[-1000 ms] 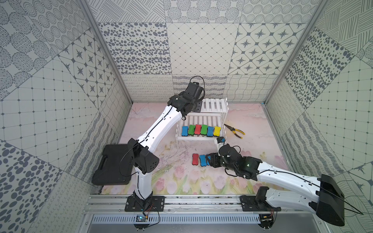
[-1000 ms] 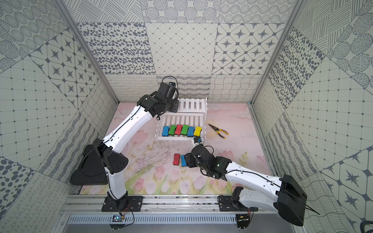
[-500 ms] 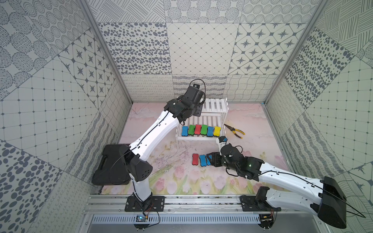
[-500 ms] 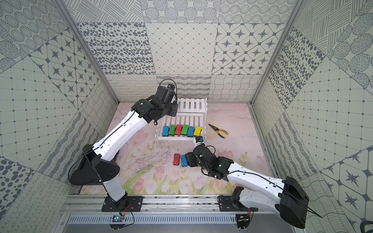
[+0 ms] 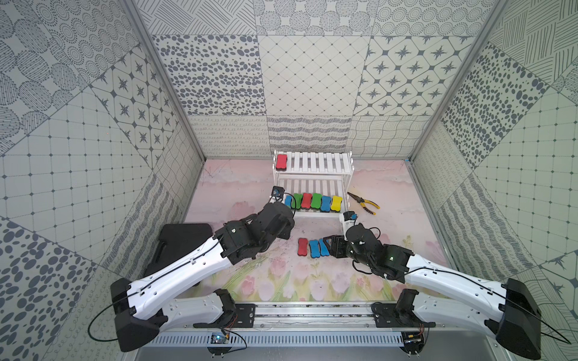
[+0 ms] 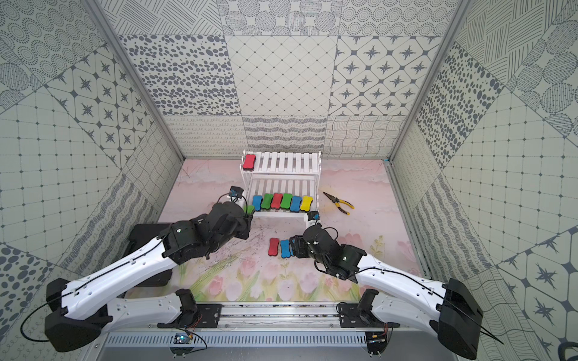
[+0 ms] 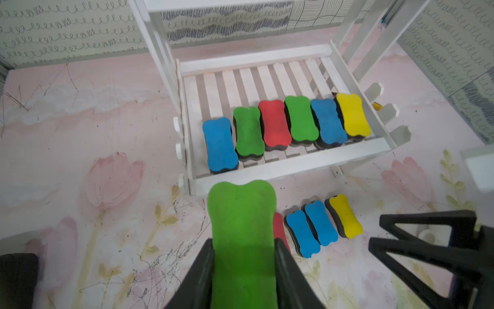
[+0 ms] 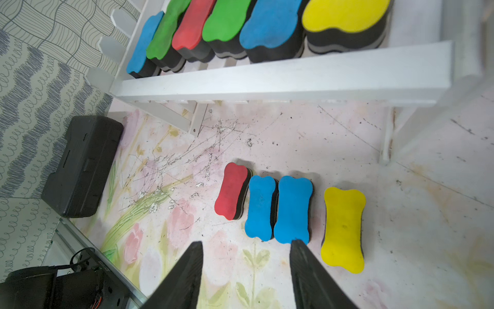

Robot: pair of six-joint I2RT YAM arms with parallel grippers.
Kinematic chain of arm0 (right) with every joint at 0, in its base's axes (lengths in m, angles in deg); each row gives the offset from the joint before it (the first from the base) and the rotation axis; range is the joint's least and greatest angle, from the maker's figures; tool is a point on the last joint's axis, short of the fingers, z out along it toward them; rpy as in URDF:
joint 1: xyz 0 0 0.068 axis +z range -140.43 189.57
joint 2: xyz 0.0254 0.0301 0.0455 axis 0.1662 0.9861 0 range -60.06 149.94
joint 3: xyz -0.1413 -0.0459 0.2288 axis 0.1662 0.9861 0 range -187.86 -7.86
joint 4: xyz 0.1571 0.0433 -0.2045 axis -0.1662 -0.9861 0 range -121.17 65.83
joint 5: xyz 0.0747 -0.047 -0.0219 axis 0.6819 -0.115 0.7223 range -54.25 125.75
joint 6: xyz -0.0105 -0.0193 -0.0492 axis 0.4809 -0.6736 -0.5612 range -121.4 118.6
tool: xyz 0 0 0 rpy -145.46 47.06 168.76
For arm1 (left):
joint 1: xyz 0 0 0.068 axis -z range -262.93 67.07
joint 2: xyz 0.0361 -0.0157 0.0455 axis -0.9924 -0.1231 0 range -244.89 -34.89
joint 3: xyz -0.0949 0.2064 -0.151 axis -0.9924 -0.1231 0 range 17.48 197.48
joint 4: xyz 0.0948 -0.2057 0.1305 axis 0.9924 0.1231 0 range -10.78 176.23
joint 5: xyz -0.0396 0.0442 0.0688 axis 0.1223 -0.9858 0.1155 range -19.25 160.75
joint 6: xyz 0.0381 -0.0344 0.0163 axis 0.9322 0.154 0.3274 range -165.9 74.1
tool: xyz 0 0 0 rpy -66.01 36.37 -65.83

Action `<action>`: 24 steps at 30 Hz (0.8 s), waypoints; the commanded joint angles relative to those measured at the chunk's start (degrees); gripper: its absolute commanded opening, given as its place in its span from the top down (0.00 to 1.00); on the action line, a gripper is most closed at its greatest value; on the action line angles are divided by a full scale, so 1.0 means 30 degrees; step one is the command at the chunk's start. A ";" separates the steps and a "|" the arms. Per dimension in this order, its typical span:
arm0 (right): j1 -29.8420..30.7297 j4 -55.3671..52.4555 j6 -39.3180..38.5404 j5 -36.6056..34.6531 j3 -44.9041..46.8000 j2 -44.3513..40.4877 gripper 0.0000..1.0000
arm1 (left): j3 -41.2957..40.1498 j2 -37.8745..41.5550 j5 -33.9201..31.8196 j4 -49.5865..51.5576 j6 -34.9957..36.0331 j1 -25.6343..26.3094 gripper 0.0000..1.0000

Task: Remove the whiteboard erasers from the shelf
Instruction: Pick up the whiteboard eraser from the shelf, then place the whiteboard eraser at the center of the board.

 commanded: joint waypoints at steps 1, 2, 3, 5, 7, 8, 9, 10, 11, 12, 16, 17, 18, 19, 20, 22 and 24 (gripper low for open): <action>-0.0124 0.0952 0.0138 -0.0360 0.0267 -0.0349 0.44 | -0.4399 0.1101 -0.1528 -0.2249 -0.5168 0.1821 0.69; -0.0144 0.0972 0.0158 -0.0375 0.0321 -0.0329 0.44 | -0.5145 0.0946 -0.1219 -0.2689 -0.5624 0.1924 0.70; -0.0161 0.0976 0.0203 -0.0371 0.0330 -0.0367 0.44 | -0.5785 0.0720 -0.0895 -0.3154 -0.5860 0.1932 0.70; -0.0211 0.1016 0.0247 -0.0375 0.0388 -0.0394 0.44 | -0.7044 0.0210 -0.0324 -0.4305 -0.6070 0.1930 0.70; -0.0292 0.1024 0.0301 -0.0302 0.0431 -0.0462 0.44 | -0.7876 -0.0415 0.0171 -0.5974 -0.5845 0.1810 0.69; -0.0331 0.1042 0.0288 -0.0294 0.0446 -0.0459 0.44 | -0.8140 -0.0820 0.0703 -0.6523 -0.5744 0.1524 0.69; -0.0357 0.1047 0.0311 -0.0248 0.0453 -0.0489 0.44 | -0.8336 -0.1250 0.1267 -0.7035 -0.5620 0.1151 0.69; -0.0385 0.1021 0.0357 -0.0219 0.0455 -0.0500 0.44 | -0.8492 -0.1752 0.2022 -0.7580 -0.5515 0.0674 0.70; -0.0404 0.1040 0.0354 -0.0193 0.0446 -0.0508 0.44 | -0.8604 -0.2213 0.2699 -0.8108 -0.5438 0.0224 0.70; -0.0440 0.1019 0.0357 -0.0186 0.0446 -0.0539 0.44 | -0.8680 -0.2594 0.3019 -0.8541 -0.5387 0.0034 0.71; -0.0489 0.1018 0.0390 -0.0126 0.0570 -0.0736 0.44 | -0.8496 -0.4367 0.3521 -0.9535 -0.5265 -0.0305 0.71; -0.0522 0.1016 0.0430 -0.0126 0.0620 -0.0827 0.44 | -0.8388 -0.4835 0.3608 -0.9706 -0.5281 -0.0395 0.71; -0.0548 0.1016 0.0477 -0.0126 0.0676 -0.0889 0.44 | -0.8292 -0.5197 0.3654 -0.9825 -0.5292 -0.0469 0.71; -0.0587 0.1020 0.0493 -0.0127 0.0724 -0.0988 0.44 | -0.8183 -0.5600 0.3740 -0.9908 -0.5392 -0.0641 0.72; -0.0595 0.1017 0.0493 -0.0118 0.0764 -0.1094 0.44 | -0.8137 -0.5904 0.3807 -1.0080 -0.5423 -0.0755 0.73; -0.0671 0.1012 0.0493 -0.0071 0.0841 -0.1259 0.44 | -0.8036 -0.6357 0.3845 -1.0425 -0.5418 -0.0838 0.72; -0.0739 0.1016 0.0562 -0.0053 0.0954 -0.1448 0.44 | -0.7755 -0.6795 0.3745 -1.0504 -0.5348 -0.0852 0.72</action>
